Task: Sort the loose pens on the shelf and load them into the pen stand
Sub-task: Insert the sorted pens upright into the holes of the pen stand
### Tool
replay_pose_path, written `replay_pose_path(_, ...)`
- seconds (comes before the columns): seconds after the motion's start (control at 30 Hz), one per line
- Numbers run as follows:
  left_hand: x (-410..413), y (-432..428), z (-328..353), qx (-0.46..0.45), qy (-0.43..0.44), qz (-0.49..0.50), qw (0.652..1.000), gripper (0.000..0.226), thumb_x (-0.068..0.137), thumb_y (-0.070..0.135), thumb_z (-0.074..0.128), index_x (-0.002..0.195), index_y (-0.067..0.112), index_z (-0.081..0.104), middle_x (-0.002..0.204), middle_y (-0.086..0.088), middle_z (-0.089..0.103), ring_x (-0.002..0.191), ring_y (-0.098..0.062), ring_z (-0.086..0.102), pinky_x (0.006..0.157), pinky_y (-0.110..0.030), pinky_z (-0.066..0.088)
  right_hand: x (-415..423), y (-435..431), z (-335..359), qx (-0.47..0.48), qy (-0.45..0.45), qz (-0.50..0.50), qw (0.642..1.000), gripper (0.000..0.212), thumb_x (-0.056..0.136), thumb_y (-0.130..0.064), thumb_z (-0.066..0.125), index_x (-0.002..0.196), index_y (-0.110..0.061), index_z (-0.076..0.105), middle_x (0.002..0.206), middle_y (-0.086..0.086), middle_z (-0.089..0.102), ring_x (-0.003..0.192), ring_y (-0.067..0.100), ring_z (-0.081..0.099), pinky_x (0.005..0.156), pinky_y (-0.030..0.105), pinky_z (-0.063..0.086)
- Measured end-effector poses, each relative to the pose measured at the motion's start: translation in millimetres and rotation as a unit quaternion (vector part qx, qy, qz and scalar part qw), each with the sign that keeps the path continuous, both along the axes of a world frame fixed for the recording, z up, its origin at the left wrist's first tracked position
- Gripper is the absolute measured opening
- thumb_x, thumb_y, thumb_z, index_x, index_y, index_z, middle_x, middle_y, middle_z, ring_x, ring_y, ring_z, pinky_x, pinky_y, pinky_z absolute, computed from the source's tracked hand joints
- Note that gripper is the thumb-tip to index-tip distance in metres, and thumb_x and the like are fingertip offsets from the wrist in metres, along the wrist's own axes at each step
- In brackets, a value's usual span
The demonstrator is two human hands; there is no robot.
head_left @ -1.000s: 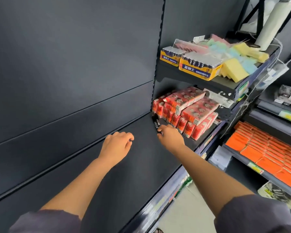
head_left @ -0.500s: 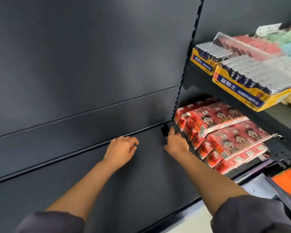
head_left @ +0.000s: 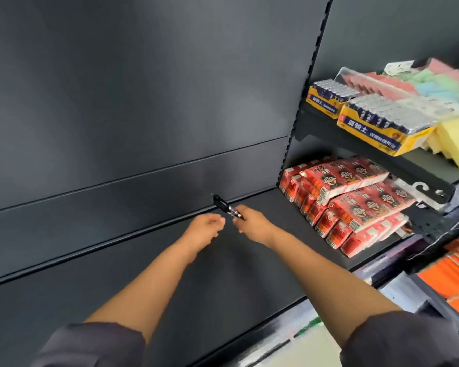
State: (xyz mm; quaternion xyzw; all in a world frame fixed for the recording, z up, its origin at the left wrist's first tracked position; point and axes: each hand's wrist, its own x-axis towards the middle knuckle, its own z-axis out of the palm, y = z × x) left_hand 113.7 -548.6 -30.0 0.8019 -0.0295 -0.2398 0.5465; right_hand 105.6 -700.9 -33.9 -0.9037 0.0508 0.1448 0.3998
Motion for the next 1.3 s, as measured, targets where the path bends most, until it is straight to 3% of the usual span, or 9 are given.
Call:
replay_pose_path(0.17,-28.7,39.2,21.5,-0.169,0.058,0.076,0.981,0.019,0.096,0.032,0.050,0.089,0.015,0.057,0.080,-0.003,0.062,0.074,-0.020,0.058,0.081,-0.036,0.047,-35.7,66.0,32.9,0.204,0.021,0.034,0.978,0.011,0.100,-0.017,0.038,0.094,-0.013,0.047,0.064,0.002,0.047,0.047,0.010,0.037,0.043,0.022,0.028)
replay_pose_path(0.27,-50.2,66.2,33.5,-0.261,0.045,0.143,0.954,0.018,0.096,0.021,0.051,0.094,0.004,0.056,0.068,-0.012,0.058,0.047,-0.024,0.046,0.056,-0.034,0.050,-55.8,95.9,48.2,0.256,0.046,0.072,0.963,0.016,0.102,-0.018,0.036,0.102,-0.011,0.050,0.069,0.004,0.053,0.051,0.011,0.044,0.047,0.022,0.035)
replay_pose_path(0.37,-71.6,91.6,43.5,-0.300,0.010,0.171,0.938,0.020,0.098,0.021,0.047,0.090,0.007,0.059,0.080,-0.006,0.071,0.038,-0.022,0.042,0.036,-0.025,0.039,-71.6,120.5,59.6,0.264,0.080,0.102,0.956,0.026,0.103,-0.030,0.037,0.105,-0.011,0.054,0.076,0.005,0.061,0.060,0.012,0.054,0.056,0.022,0.045)
replay_pose_path(0.53,-112.8,128.9,56.6,-0.269,-0.068,0.217,0.936,0.015,0.099,0.017,0.044,0.094,0.014,0.057,0.095,-0.003,0.069,0.078,-0.019,0.066,0.067,-0.035,0.054,-97.2,146.6,67.8,0.102,0.012,0.112,0.988,0.022,0.093,-0.034,0.055,0.080,-0.017,0.059,0.074,-0.004,0.059,0.068,0.008,0.056,0.062,0.021,0.044)
replay_pose_path(0.63,-145.6,151.6,55.7,-0.210,-0.098,0.224,0.947,0.015,0.099,0.018,0.044,0.095,0.017,0.058,0.088,0.000,0.069,0.077,-0.016,0.067,0.076,-0.036,0.052,-116.7,160.2,67.8,0.123,-0.079,0.049,0.988,0.013,0.091,-0.027,0.056,0.084,-0.018,0.062,0.084,-0.003,0.065,0.066,0.008,0.058,0.060,0.019,0.043)
replay_pose_path(0.8,-219.7,183.5,45.1,-0.131,-0.136,0.226,0.956,0.015,0.098,0.014,0.044,0.097,0.018,0.058,0.086,-0.002,0.067,0.063,-0.012,0.064,0.060,-0.023,0.051,-166.7,206.5,71.6,0.230,-0.105,0.094,0.963,0.027,0.096,-0.016,0.046,0.119,-0.018,0.059,0.094,-0.005,0.062,0.067,0.009,0.056,0.054,0.012,0.039)
replay_pose_path(0.87,-248.0,200.3,40.3,-0.119,-0.147,0.241,0.952,0.015,0.098,0.012,0.045,0.097,0.016,0.059,0.084,-0.001,0.067,0.062,-0.008,0.063,0.055,-0.016,0.049,-187.8,229.5,71.7,0.258,-0.091,0.124,0.954,0.021,0.096,-0.016,0.046,0.110,-0.016,0.061,0.082,-0.006,0.061,0.061,0.007,0.052,0.047,0.009,0.038)
replay_pose_path(1.07,-313.5,263.6,34.8,-0.114,-0.170,0.311,0.928,0.010,0.095,0.010,0.051,0.092,0.017,0.043,0.078,-0.005,0.068,0.070,-0.013,0.064,0.058,-0.021,0.053,-237.8,293.0,73.2,0.313,-0.062,0.164,0.933,0.024,0.097,-0.029,0.050,0.081,-0.017,0.063,0.069,-0.003,0.060,0.056,0.006,0.054,0.043,0.018,0.039)
replay_pose_path(1.3,-388.7,365.6,39.6,-0.130,-0.188,0.384,0.895,0.009,0.095,0.015,0.052,0.090,0.013,0.044,0.077,-0.003,0.072,0.065,-0.020,0.066,0.058,-0.026,0.053,-286.8,407.7,86.9,0.338,-0.018,0.240,0.910,0.010,0.094,-0.021,0.055,0.088,-0.017,0.062,0.070,-0.002,0.062,0.053,0.006,0.056,0.044,0.018,0.043)
